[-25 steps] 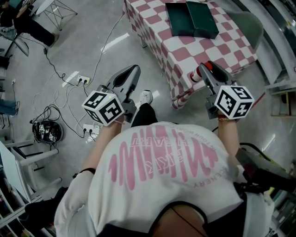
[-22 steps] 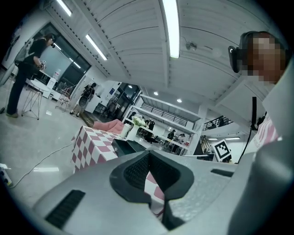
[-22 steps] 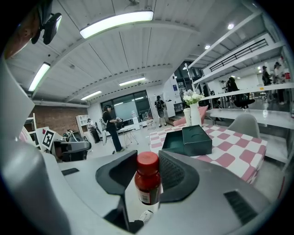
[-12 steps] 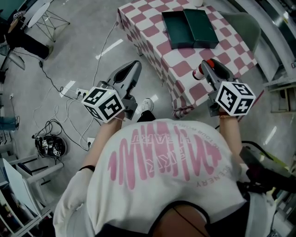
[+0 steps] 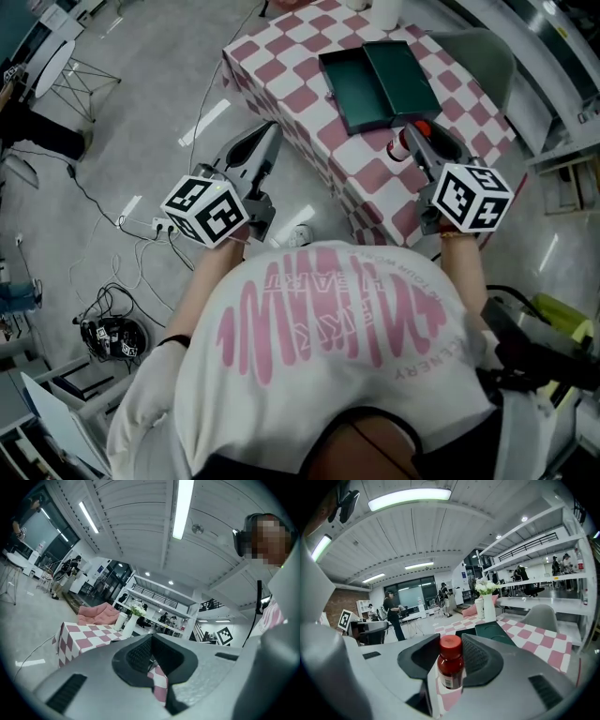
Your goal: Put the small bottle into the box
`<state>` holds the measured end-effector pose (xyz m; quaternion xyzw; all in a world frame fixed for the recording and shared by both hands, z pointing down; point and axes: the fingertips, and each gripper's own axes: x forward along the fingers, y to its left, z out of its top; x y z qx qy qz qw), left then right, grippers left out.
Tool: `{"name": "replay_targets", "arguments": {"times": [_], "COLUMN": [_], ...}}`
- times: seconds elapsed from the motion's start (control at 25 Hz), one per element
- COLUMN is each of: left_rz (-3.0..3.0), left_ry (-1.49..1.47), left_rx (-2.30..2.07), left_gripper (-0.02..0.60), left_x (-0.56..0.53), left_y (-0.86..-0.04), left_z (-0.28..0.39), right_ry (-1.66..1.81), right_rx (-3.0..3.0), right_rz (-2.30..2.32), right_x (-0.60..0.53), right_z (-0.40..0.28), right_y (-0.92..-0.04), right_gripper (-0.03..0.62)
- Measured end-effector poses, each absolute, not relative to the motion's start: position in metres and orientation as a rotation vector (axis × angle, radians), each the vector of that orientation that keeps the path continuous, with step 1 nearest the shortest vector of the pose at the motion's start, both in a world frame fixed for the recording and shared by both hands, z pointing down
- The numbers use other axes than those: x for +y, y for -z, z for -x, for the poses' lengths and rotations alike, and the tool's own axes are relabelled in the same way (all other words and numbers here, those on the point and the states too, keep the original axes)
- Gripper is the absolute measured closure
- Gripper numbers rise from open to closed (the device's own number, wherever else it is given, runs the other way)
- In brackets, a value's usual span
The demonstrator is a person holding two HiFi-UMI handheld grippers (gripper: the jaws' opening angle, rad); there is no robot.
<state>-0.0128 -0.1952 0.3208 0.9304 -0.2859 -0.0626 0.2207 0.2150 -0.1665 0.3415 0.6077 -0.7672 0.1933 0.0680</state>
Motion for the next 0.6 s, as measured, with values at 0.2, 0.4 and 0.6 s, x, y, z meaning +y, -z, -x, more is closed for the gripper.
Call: {"name": "replay_targets", "arguments": {"times": [0.2,0.4,0.6], "left_rz": [-2.585,-2.605,-2.599], "left_ry": [0.176,0.173,0.166], "left_rx": [-0.746,-0.708,-0.693], "left_gripper": [0.575,0.575,0.575], "left_x": [-0.234,-0.269,-0.300], "left_y": [-0.320,-0.321,-0.328], "left_z": [0.019,0.023,0.034], "right_ry": [-0.576,-0.572,-0.572], "right_rx": [-2.284,-2.266,-2.231], "right_rz": [-1.892,-1.948,-1.981], "right_x": [-0.197,-0.226,-0.253], "right_z": [-0.211,-0.209,-0.205], "right_y": [-0.341,-0.343,-0.350], "right_gripper": [0.451,0.451,0.451]}}
